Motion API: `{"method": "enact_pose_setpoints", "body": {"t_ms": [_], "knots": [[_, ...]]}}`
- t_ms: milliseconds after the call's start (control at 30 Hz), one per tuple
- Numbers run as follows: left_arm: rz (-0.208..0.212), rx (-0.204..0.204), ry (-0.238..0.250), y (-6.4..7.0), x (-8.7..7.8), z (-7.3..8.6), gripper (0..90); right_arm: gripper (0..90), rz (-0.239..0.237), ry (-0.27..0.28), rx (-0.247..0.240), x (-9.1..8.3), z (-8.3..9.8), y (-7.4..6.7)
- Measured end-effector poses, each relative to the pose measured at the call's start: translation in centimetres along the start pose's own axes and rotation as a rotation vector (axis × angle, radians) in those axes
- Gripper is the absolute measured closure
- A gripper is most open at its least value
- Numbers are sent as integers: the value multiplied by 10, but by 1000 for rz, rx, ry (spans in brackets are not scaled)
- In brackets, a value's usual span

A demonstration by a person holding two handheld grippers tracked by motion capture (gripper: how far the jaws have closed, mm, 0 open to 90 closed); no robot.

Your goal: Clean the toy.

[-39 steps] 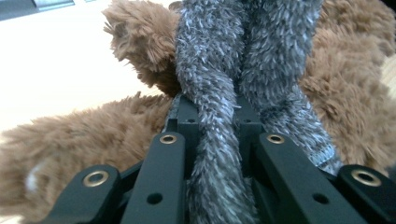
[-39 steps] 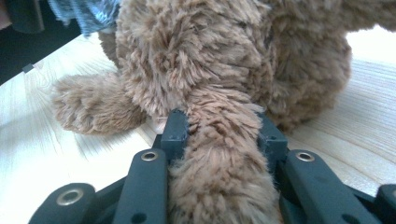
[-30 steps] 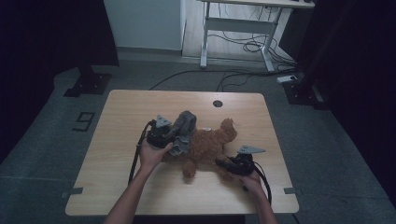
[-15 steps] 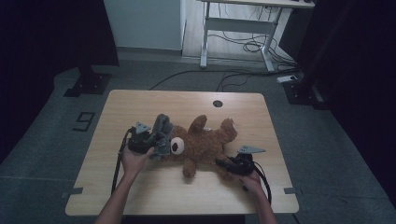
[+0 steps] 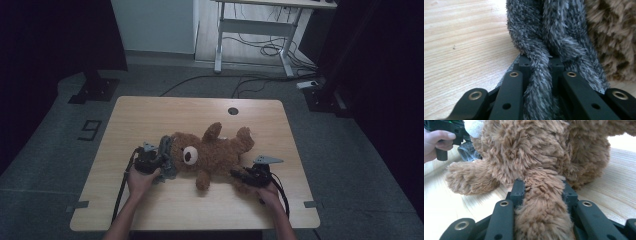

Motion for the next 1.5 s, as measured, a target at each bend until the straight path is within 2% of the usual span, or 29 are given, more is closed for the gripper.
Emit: {"method": "enact_pose_setpoints", "body": {"t_ms": [133,233,267,300,333,367,400,467,500,600,633,700,800,900,1033,1133,1200,1233,1267,1300,1333,1367,1400,1433,1467,1500], "knots": [[1,-5,36,-1,-10,-12,777,647,7,2,-1,2,-1,1],[-12,26,79,3,-23,-33,777,650,16,6,-10,6,-4,0],[-2,48,109,10,-31,-49,777,652,22,5,-20,9,-5,-1],[-2,48,109,10,-31,-49,777,652,22,5,-20,9,-5,-1],[19,68,134,20,-37,-64,777,652,22,4,-21,12,-7,-1],[19,68,134,20,-37,-64,777,652,22,4,-21,12,-7,-1],[36,84,153,30,-41,-77,777,652,22,4,-20,13,-7,-1],[54,104,162,42,-41,-90,777,652,33,7,-17,16,-10,0],[67,126,159,55,-37,-101,777,656,62,21,-16,18,-12,2],[72,161,137,73,-24,-115,776,657,91,38,-26,19,-15,6],[72,161,137,73,-24,-115,776,657,91,38,-26,19,-15,6],[70,165,111,80,-13,-119,774,657,91,42,-23,18,-16,7],[75,140,88,83,-3,-121,773,657,89,43,-25,18,-16,7],[74,151,65,82,-2,-117,772,655,85,43,-22,18,-16,7],[103,144,56,79,-4,-107,778,627,82,40,-26,18,-15,5],[143,125,68,78,-6,-93,783,513,68,33,-7,15,-13,6],[152,122,76,77,-8,-87,785,449,63,33,9,12,-14,7],[152,122,76,77,-8,-87,785,449,63,33,9,12,-14,7],[155,123,80,77,-9,-85,785,407,72,48,13,8,-16,8],[158,121,84,77,-9,-84,785,407,72,48,13,8,-16,8],[162,117,91,77,-10,-81,785,356,97,98,34,1,-22,9],[164,116,95,77,-11,-80,785,356,97,98,34,1,-22,9],[164,115,102,78,-11,-77,785,322,114,141,54,-6,-28,10],[162,119,107,78,-11,-75,785,322,114,141,54,-6,-28,10],[162,125,109,79,-12,-73,785,273,129,176,85,-12,-35,11],[165,129,113,79,-14,-70,785,253,138,186,94,-15,-38,12]]}}
Point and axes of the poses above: each handheld gripper's, and its own axes: x roughly forward along the jaws, z roughly out of its underside, y roughly to its right, the point moved 7 cm from there along x, roughly forward along the jaws
